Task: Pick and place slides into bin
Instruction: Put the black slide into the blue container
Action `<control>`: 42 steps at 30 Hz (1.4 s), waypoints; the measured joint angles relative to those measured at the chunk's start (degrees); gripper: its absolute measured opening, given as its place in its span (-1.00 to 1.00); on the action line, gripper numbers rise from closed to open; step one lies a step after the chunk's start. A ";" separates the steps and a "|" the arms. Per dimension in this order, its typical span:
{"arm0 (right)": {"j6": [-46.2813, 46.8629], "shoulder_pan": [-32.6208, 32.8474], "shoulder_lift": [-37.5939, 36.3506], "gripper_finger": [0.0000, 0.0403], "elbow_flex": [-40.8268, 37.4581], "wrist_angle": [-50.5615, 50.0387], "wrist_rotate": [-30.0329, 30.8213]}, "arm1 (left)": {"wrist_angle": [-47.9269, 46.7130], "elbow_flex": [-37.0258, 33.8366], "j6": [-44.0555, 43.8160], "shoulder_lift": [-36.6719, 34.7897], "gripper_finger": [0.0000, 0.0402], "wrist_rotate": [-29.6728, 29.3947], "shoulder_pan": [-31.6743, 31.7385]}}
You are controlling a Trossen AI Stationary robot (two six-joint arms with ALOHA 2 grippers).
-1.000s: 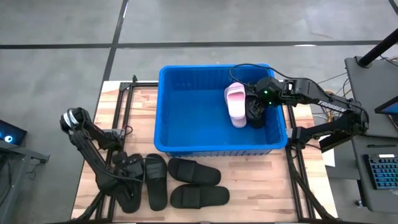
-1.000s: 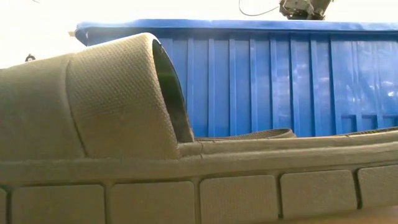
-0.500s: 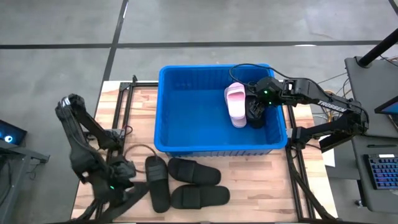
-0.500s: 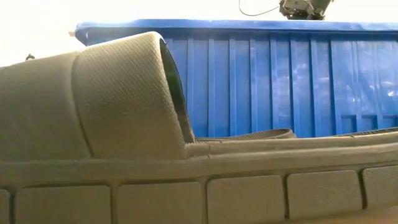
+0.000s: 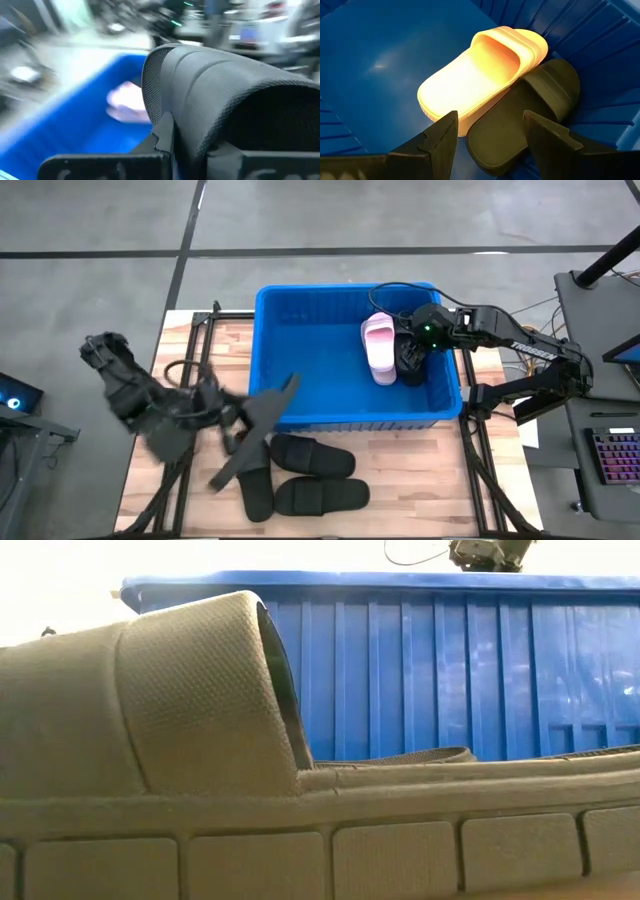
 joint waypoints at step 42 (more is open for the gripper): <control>-8.81 -0.04 -0.09 0.07 0.00 -0.46 2.55 | 4.76 -1.11 37.78 39.53 -0.99 11.31 55.94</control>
